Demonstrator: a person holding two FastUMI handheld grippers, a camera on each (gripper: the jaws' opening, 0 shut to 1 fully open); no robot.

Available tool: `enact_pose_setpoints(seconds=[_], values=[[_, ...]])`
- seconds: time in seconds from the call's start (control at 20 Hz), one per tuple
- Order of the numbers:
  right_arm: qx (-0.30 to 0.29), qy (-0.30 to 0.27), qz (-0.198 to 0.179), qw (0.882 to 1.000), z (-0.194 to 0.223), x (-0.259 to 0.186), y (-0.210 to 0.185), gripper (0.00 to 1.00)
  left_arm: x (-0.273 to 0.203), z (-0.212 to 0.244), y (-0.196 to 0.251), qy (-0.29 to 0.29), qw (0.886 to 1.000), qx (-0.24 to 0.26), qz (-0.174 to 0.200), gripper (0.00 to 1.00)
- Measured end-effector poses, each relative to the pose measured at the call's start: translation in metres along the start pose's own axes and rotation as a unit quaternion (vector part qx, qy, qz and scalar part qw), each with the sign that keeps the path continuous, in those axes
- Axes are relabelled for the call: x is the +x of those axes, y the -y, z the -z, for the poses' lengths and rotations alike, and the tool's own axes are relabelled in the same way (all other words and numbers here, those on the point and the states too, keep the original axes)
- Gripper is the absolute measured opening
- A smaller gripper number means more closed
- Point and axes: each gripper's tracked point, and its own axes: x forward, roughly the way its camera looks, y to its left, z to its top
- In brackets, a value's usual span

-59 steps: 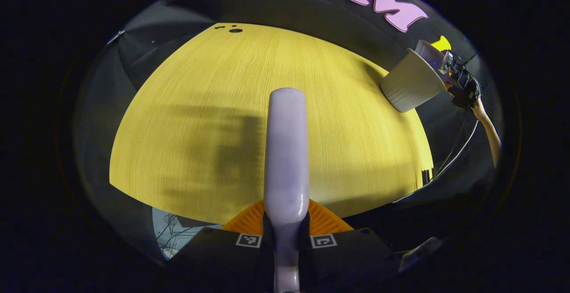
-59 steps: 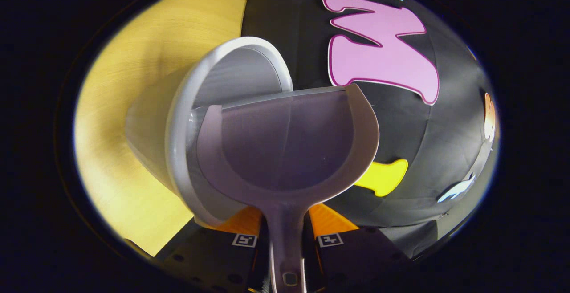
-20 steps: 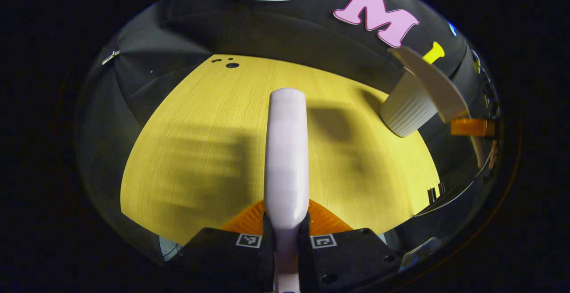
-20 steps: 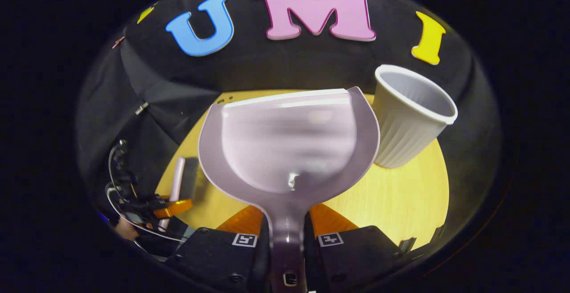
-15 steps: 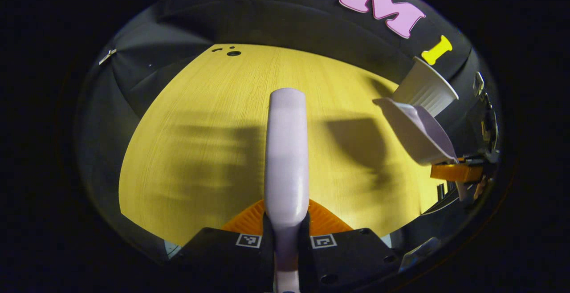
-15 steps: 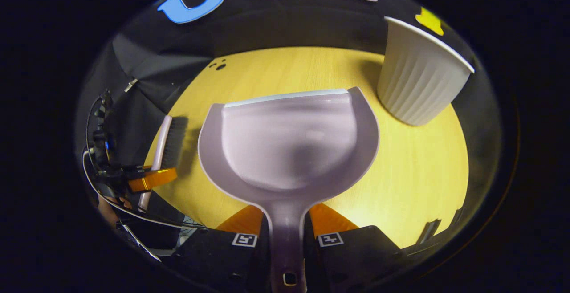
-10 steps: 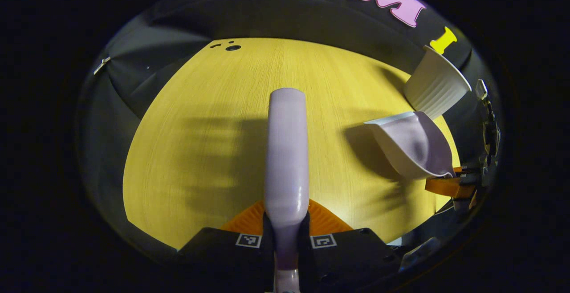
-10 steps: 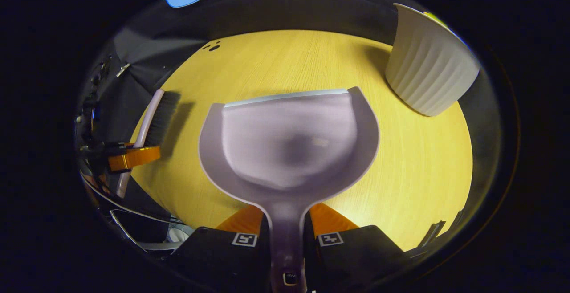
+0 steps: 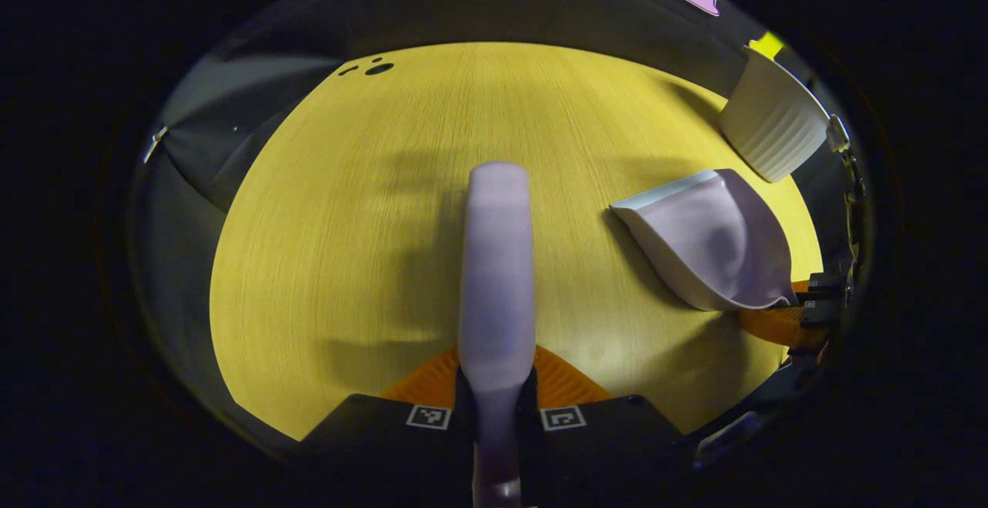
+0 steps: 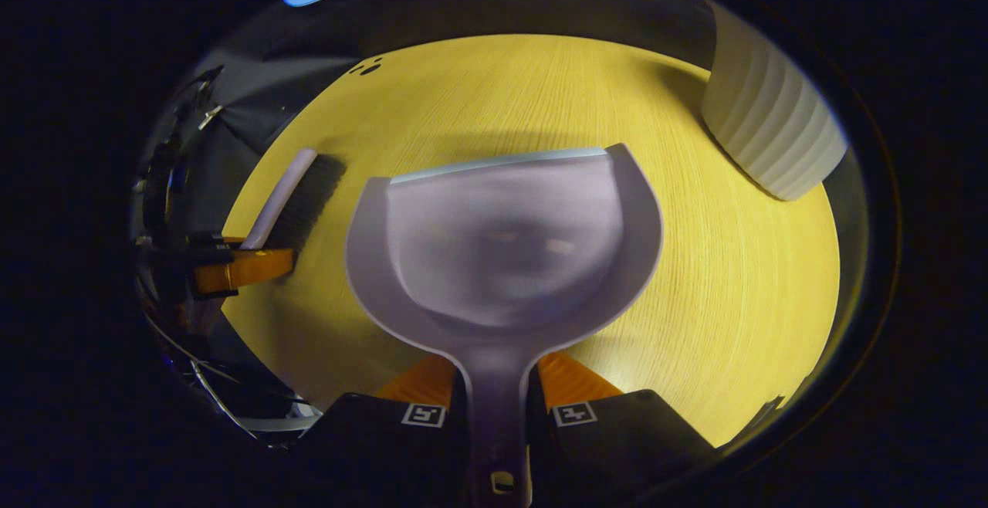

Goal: Pick up the small broom and dustpan from the desktop, sweep the trash into the dustpan with the broom, and then empty the trash into the garbage bin.

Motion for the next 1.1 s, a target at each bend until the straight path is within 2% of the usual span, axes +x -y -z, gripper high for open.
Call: enact_pose_setpoints(seconds=[0.15,0.25,0.3,0.4,0.45,0.55,0.75,0.85,1.0,1.1], values=[[0.008,-0.002,-0.02,1.0,-0.002,0.003,-0.003,0.37,0.001,0.0,0.003,-0.004,1.0,0.019,-0.014,0.31],[0.025,-0.008,-0.035,0.999,-0.004,0.002,-0.01,0.4,0.0,0.002,0.007,-0.007,1.0,0.016,-0.009,0.34],[0.029,-0.003,-0.028,0.999,-0.008,-0.001,-0.005,0.58,-0.003,0.003,0.011,-0.005,1.0,0.01,0.002,0.37],[0.037,0.009,-0.015,0.999,-0.009,-0.009,0.0,0.93,-0.011,0.001,0.017,0.013,1.0,-0.002,0.014,0.78],[0.043,0.017,-0.009,0.999,-0.011,-0.016,0.002,0.99,-0.018,0.001,0.019,0.025,1.0,-0.006,0.018,0.98],[0.042,0.04,0.007,0.998,-0.017,-0.036,0.003,0.99,-0.042,-0.006,0.019,0.057,0.998,-0.01,0.022,0.95],[0.019,0.149,0.044,0.988,-0.054,-0.102,0.0,0.99,-0.112,-0.025,0.011,0.166,0.986,-0.003,0.011,0.95],[0.011,0.212,0.058,0.976,-0.074,-0.143,-0.005,1.0,-0.152,-0.033,0.012,0.223,0.975,-0.014,0.019,0.94],[0.008,0.3,0.069,0.951,-0.102,-0.213,-0.013,0.99,-0.21,-0.046,0.014,0.3,0.953,-0.024,0.029,0.94],[0.018,0.364,0.072,0.928,-0.118,-0.263,-0.023,0.99,-0.248,-0.052,0.013,0.348,0.937,-0.022,0.025,0.94]])
